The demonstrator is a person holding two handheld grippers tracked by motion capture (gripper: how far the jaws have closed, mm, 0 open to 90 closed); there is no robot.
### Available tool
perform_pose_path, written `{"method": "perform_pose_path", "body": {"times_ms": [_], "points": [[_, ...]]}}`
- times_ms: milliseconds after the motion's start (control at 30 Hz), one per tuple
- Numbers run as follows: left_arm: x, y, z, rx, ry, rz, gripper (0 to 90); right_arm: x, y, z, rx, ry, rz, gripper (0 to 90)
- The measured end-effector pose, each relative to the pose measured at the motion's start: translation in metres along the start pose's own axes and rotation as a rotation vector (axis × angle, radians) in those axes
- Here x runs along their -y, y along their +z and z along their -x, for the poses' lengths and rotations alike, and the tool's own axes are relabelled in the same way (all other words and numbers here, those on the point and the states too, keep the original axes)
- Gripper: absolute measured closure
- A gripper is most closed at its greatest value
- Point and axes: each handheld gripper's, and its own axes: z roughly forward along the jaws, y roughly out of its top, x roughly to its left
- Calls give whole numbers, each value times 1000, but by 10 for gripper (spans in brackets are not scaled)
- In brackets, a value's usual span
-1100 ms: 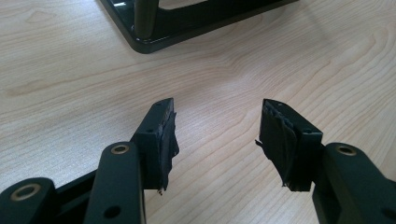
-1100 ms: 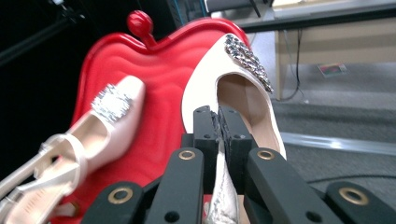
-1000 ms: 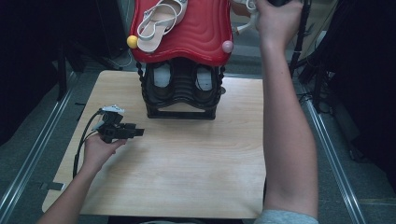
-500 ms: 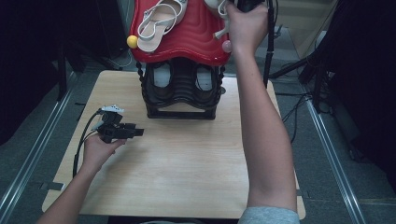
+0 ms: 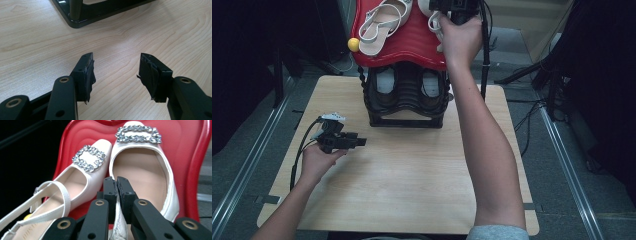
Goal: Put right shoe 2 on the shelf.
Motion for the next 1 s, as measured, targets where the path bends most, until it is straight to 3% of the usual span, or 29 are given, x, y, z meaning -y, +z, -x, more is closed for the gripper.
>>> {"method": "perform_pose_path", "body": {"times_ms": [167,433,800,1000], "points": [[0,-1,0,-2,-1,4,461,1,5,-3,-21,12,20,879],[0,-1,-1,-1,0,3,461,6,14,-8,2,-44,14,880],[0,-1,0,-2,4,1,460,15,22,-4,-32,-13,2,874],[0,-1,0,-3,5,3,460,14,20,-5,-52,-22,18,845]]}}
